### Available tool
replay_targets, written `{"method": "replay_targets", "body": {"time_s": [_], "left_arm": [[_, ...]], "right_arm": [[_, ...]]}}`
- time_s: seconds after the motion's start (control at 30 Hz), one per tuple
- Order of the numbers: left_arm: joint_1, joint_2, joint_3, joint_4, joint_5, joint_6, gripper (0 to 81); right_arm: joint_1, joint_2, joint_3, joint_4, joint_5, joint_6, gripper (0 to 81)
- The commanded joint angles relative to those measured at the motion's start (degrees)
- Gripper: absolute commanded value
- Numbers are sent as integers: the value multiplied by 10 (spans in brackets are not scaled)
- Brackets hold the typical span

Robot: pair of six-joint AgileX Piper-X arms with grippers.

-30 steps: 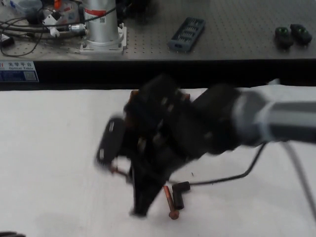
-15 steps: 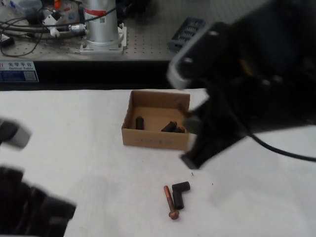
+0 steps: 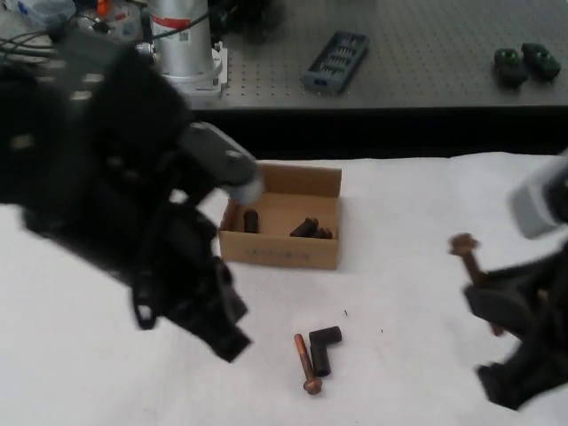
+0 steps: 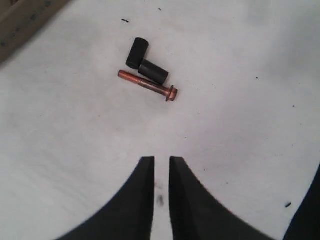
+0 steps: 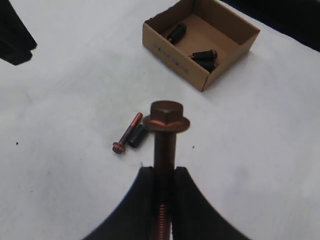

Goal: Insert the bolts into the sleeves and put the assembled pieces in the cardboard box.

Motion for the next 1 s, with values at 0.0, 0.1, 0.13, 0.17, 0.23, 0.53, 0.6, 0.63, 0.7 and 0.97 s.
{"method": "replay_targets", "body": {"time_s": [0.0,0.1,0.13,0.17,0.23,0.53,0.6,0.63,0.7,0.97], "left_arm": [[-24,53,-38,24,-31,41,83],[-46,101,-74,24,-39,62,83],[-52,115,-87,24,-39,67,83],[-58,132,-100,24,-39,71,83],[-67,163,-122,24,-39,71,83],[-80,270,-206,24,-80,71,305],[-80,286,-217,21,-85,84,305],[-80,297,-223,21,-85,95,305],[-80,315,-233,21,-99,111,305],[-80,387,-278,21,-111,130,305]], "right_arm": [[-4,-67,30,18,42,36,32],[-4,-121,47,40,66,54,32],[-4,-139,51,51,70,57,32],[-4,-152,51,62,72,57,32],[-4,-183,51,88,84,58,32],[-4,-278,51,163,122,65,32],[-4,-285,56,163,122,62,32],[-4,-286,59,163,122,59,32],[-4,-285,65,163,122,52,32],[-4,-285,82,163,120,52,32]]}}
